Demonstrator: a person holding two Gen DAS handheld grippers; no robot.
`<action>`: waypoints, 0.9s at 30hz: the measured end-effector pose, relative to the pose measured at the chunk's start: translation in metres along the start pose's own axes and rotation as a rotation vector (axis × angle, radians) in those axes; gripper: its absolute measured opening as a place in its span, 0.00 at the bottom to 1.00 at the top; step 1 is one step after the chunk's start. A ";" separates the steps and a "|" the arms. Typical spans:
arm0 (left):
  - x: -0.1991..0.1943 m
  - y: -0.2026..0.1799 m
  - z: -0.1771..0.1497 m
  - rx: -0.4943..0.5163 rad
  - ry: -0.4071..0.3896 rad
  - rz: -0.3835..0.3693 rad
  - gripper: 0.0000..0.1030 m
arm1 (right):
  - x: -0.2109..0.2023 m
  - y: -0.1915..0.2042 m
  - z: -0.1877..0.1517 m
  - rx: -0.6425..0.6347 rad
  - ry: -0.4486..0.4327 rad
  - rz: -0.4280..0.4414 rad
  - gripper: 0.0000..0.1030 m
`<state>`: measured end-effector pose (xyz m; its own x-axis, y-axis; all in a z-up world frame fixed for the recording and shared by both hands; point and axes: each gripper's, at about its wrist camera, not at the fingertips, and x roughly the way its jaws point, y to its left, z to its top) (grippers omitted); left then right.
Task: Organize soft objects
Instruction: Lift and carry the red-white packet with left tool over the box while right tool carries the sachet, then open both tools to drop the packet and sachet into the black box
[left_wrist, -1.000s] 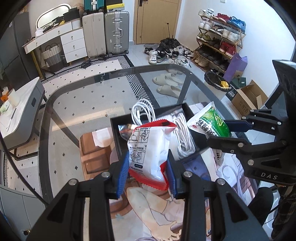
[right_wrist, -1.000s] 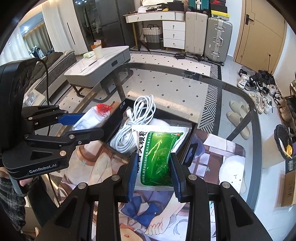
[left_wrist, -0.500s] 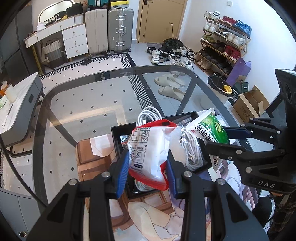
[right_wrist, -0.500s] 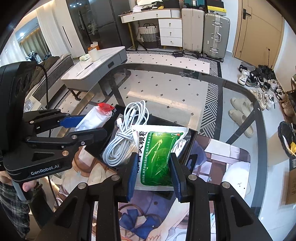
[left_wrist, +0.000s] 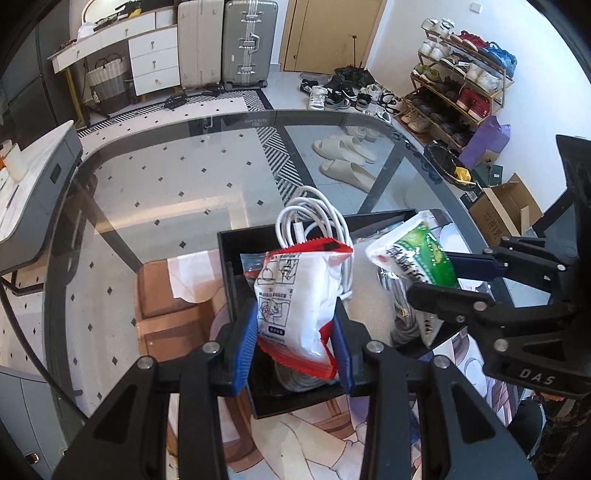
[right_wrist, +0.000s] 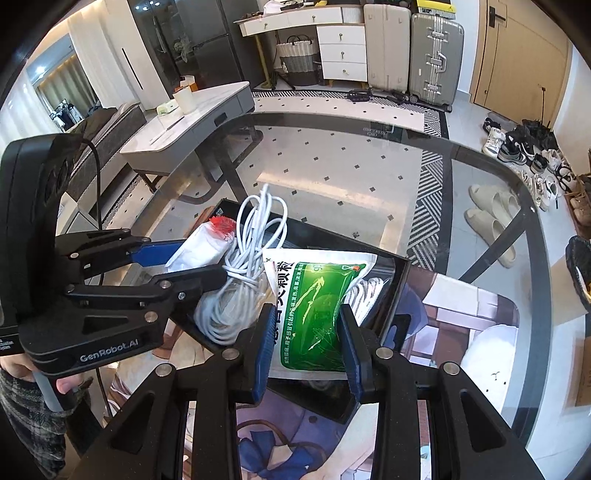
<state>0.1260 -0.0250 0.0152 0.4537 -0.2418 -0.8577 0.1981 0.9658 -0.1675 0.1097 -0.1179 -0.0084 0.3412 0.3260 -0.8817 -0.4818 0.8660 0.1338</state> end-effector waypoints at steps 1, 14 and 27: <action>0.003 -0.001 0.000 0.005 0.006 0.009 0.35 | 0.003 -0.001 0.000 0.002 0.004 0.001 0.32; 0.019 -0.007 -0.005 0.015 0.020 0.002 0.33 | 0.032 -0.008 -0.001 0.019 0.046 0.021 0.32; 0.018 -0.010 -0.009 0.035 0.027 0.041 0.33 | 0.033 -0.002 0.002 0.000 0.050 -0.001 0.32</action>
<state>0.1241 -0.0377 -0.0031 0.4382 -0.1992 -0.8766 0.2108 0.9707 -0.1152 0.1237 -0.1084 -0.0370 0.3012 0.3056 -0.9032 -0.4816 0.8663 0.1325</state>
